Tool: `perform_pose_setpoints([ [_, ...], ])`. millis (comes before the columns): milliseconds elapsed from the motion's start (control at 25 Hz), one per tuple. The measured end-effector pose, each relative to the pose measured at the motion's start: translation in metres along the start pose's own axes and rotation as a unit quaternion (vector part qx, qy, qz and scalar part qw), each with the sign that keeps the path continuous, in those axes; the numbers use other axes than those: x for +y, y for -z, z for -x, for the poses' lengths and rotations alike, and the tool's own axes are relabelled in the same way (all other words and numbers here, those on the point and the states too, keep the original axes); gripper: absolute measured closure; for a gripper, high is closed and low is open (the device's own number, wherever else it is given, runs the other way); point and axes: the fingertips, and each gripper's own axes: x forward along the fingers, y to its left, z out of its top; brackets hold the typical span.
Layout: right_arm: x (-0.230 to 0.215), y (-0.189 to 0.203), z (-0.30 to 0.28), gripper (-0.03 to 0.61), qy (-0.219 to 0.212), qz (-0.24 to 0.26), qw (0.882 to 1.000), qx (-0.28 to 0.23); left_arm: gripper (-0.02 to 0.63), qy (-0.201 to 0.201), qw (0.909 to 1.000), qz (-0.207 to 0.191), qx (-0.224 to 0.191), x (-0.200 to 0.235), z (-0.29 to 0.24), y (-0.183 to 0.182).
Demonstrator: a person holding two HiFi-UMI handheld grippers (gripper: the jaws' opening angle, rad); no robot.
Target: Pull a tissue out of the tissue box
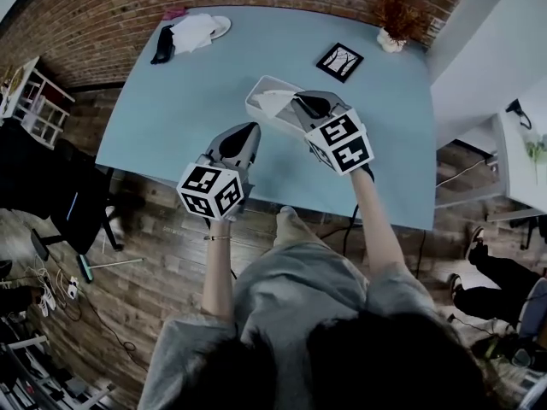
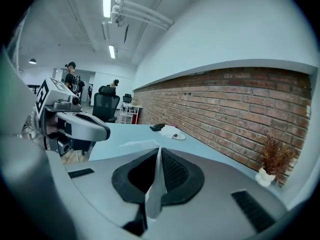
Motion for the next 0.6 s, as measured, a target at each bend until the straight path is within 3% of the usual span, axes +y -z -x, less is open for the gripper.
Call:
perform_pose_setpoints([
  [600,0.034,0.001,0.056,0.577,0.017,-0.031,0.998,-0.060,0.611,0.007,0.9995,-0.023,-0.020,-0.030,0.040,-0.008],
])
